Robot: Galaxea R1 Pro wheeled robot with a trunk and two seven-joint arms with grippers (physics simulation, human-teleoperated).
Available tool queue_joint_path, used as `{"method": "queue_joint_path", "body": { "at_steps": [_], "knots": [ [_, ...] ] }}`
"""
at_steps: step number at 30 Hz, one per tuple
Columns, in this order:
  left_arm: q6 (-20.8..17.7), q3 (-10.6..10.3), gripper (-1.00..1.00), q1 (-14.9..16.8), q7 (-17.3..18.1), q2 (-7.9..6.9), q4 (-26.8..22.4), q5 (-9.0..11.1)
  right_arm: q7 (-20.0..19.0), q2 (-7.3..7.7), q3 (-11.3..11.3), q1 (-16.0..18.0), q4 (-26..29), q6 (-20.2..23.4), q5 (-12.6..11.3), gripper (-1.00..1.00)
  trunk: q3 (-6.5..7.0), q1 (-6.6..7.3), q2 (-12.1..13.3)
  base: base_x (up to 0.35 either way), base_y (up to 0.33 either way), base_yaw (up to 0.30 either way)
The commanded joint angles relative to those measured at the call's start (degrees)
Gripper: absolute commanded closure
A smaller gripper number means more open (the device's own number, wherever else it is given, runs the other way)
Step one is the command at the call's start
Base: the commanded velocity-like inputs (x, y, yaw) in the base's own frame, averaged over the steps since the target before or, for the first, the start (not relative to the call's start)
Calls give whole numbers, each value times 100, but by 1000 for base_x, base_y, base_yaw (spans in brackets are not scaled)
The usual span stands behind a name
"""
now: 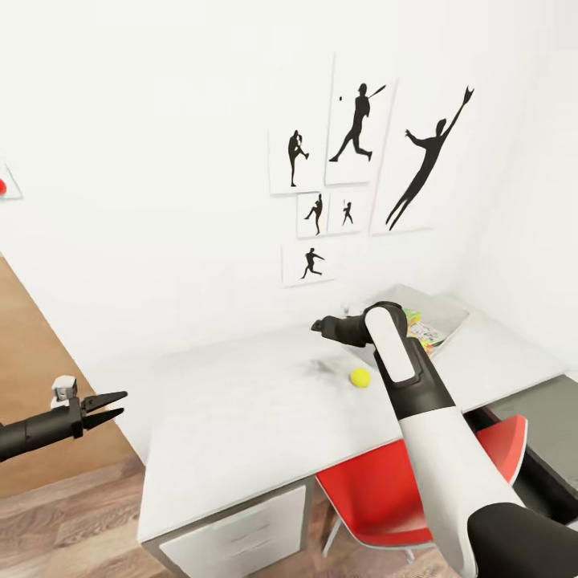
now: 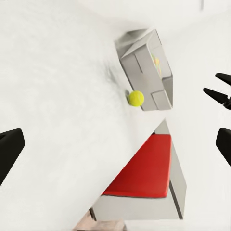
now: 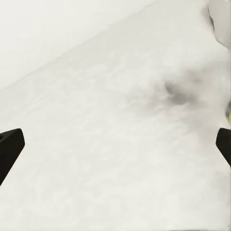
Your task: Put all the toys in the child's room - the three board games (two on the bed and one on the table), the two jigsaw puzzles on the table, and the tennis ball on the table - inside the toy box on the table in the child's room.
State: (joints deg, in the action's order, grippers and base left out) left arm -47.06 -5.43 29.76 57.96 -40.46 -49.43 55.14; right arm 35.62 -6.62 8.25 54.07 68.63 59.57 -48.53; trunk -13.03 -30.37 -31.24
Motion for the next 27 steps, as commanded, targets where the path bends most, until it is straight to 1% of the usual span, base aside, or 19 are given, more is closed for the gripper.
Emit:
{"method": "queue_joint_path", "body": {
  "at_steps": [1,10,13,16,20,21,23,24,27],
  "knots": [
    [-32,-19,-100,6,4,-14,3,41,59,0,3,6,1,9,-52,-100,-7,-3,-10,0,200,-275],
    [-31,-19,-100,4,4,-38,10,41,67,4,2,0,-22,2,-52,-100,22,-3,-10,0,263,-269],
    [-31,-19,-100,4,9,-40,8,45,67,8,1,-1,-28,7,-52,-100,27,-3,-10,0,248,-139],
    [-31,-19,-100,3,11,-45,9,54,68,10,1,-1,-13,9,-47,-100,28,-3,-10,0,113,-57],
    [-35,-19,-100,2,348,-63,4,42,68,11,1,-1,-39,19,-48,-100,29,-3,-10,0,23,-12],
    [-35,-19,-100,-1,559,-64,1,33,71,11,5,-1,-45,18,-49,-100,29,-3,-10,0,10,-5],
    [-37,-22,-100,-2,777,-66,-1,26,73,11,8,-1,-51,15,-48,-100,29,-3,-10,0,7,-3],
    [-36,-24,-100,-7,968,-66,-8,22,75,10,12,-1,-54,12,-46,-100,29,-3,-10,0,4,-2],
    [-37,-33,-100,-10,1216,-65,-71,17,76,7,16,-1,-58,3,-44,-100,29,-3,-10,0,2,-1]
  ]
}}
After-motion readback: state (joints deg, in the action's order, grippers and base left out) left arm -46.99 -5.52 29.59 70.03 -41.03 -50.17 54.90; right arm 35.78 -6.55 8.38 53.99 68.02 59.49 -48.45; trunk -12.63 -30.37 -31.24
